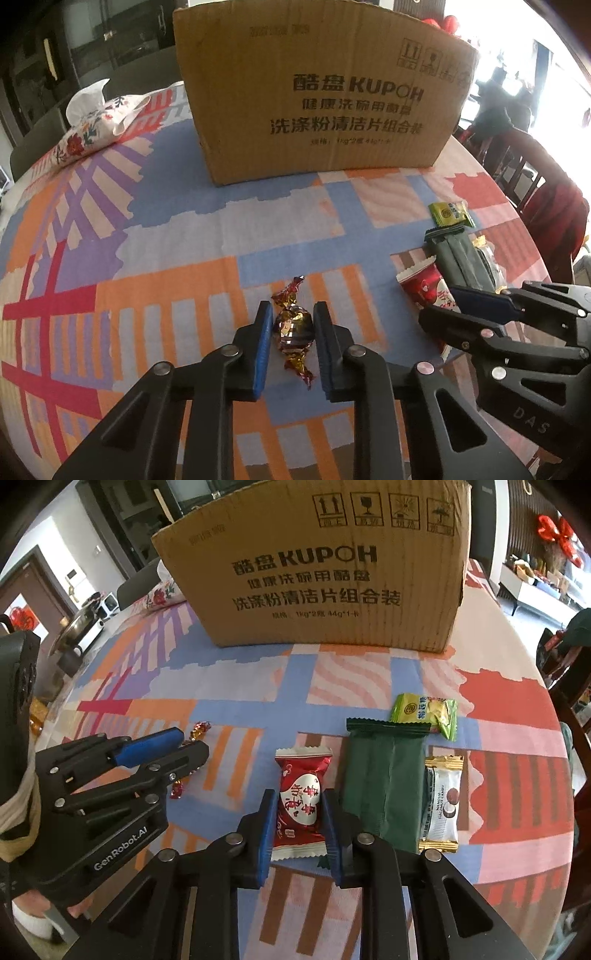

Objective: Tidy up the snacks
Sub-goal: 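Grasp the gold wrapped candy with the left tool while the right tool grasps the red-white packet, then carry both held snacks up and over the cardboard box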

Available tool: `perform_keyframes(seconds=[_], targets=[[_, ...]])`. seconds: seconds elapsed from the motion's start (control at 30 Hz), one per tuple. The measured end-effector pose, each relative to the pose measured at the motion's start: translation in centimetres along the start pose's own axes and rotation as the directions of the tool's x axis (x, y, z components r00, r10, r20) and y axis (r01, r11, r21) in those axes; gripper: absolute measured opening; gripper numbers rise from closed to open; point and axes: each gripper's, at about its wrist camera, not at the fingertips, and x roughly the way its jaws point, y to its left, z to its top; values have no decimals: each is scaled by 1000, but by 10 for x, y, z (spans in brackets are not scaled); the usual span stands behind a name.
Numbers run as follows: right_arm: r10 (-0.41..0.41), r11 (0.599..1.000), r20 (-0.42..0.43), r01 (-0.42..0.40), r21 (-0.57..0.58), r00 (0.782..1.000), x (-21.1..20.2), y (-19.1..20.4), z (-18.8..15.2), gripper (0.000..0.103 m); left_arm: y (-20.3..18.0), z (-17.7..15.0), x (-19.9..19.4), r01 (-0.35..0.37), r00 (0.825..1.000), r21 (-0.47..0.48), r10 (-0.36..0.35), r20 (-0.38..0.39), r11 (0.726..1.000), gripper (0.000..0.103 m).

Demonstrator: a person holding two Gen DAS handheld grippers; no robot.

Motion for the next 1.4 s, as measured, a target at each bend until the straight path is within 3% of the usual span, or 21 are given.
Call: perform_keyframes(seconds=[0.23, 0.43, 0.7, 1.07, 1.4], targets=[[22, 1000, 0, -22, -5, 1000, -2, 1, -1, 25, 4, 0, -7, -12, 1000, -10, 12, 0, 1000, 22], [50, 999, 27, -50, 4, 998, -13, 4, -3, 25, 3, 0, -36, -19, 999, -22, 20, 50, 1000, 22], [31, 999, 153, -30, -14, 988, -60, 4, 14, 25, -2, 10, -74, 0, 992, -34, 5, 129, 999, 22], [30, 999, 333, -17, -43, 942, -132, 3, 49, 25, -17, 54, -137, 36, 954, 10, -38, 297, 999, 22], [36, 998, 425, -13, -58, 904, -164, 3, 88, 25, -23, 101, -167, -12, 914, 47, -8, 405, 999, 22]])
